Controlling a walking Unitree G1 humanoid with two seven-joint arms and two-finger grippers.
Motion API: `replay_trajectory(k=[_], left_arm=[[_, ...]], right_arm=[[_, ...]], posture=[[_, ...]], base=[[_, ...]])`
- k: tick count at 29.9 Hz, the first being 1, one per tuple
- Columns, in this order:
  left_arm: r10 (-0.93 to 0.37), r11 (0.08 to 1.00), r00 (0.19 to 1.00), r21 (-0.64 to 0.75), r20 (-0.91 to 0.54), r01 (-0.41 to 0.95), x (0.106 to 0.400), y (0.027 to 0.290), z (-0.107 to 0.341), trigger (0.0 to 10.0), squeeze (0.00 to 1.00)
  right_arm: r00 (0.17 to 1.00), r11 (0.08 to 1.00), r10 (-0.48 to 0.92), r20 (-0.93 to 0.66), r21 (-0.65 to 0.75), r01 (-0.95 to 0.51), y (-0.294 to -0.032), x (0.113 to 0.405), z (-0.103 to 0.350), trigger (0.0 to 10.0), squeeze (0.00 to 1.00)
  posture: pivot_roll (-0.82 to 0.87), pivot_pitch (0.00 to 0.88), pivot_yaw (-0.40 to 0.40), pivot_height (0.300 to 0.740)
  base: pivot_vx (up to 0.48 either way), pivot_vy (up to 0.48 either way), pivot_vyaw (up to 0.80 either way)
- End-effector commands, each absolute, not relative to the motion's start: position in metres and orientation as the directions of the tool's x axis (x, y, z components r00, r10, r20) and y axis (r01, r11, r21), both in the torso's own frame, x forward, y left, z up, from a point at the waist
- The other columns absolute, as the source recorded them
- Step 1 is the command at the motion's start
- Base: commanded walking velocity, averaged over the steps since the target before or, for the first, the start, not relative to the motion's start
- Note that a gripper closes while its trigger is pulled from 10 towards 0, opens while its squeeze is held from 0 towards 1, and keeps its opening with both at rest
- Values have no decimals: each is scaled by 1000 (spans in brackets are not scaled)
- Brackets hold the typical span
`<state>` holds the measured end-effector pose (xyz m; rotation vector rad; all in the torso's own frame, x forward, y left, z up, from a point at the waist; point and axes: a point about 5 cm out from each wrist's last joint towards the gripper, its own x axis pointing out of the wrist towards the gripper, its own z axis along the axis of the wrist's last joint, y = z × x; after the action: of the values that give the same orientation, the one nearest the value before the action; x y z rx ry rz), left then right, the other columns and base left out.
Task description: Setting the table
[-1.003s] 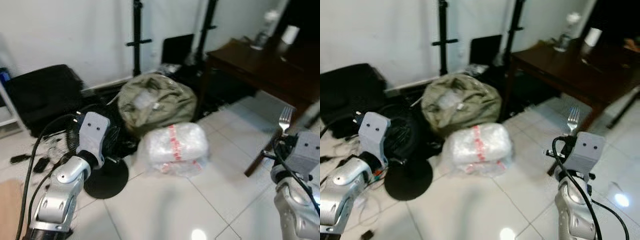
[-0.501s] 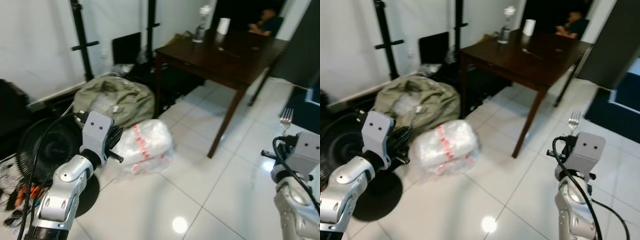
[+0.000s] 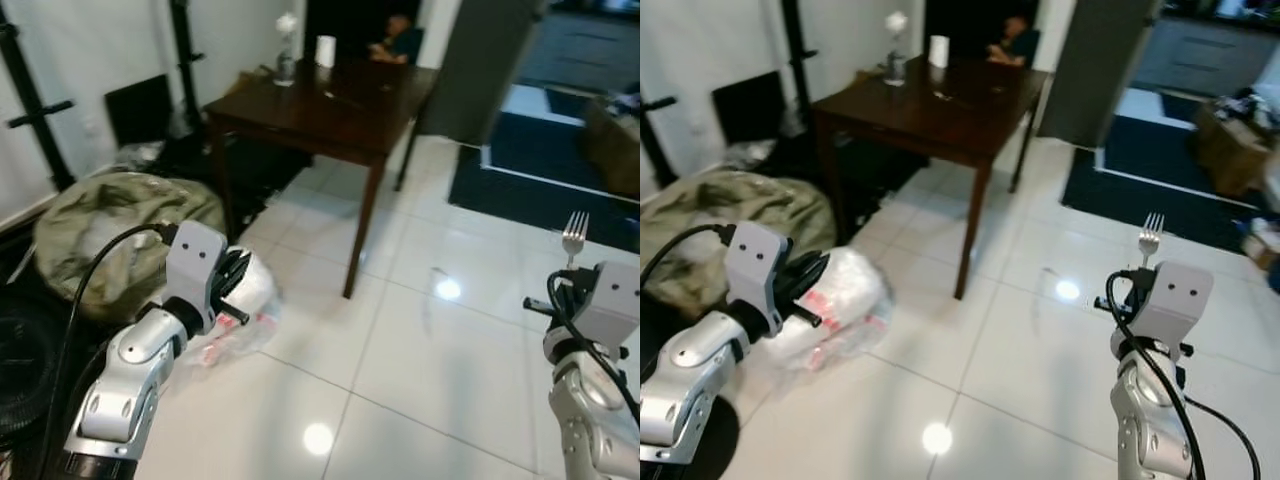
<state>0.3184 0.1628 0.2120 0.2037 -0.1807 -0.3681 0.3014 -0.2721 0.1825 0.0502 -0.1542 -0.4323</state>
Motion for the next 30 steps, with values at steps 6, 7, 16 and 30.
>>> replay_trajectory(k=[6,7,16,30], left_arm=[[-382,911,916,219,125,350,316,162,207,10000,0],[-382,911,916,219,125,350,316,162,207,10000,0],[-316,924,947,245,52,295,312,184,189,10000,0],[-358,899,933,262,-22,351,297,194,174,10000,0]], right_arm=[[896,903,-428,120,84,421,-274,298,177,10000,0],[896,903,-428,120,84,421,-274,298,177,10000,0],[973,972,229,34,53,-231,-195,306,155,10000,0],[880,878,467,87,68,-473,-165,302,157,10000,0]], posture=[[94,82,41,740],[94,82,41,740],[98,84,31,740],[107,91,16,740]], base=[[0,0,-770],[0,0,-769],[0,0,-758],[0,0,-730]])
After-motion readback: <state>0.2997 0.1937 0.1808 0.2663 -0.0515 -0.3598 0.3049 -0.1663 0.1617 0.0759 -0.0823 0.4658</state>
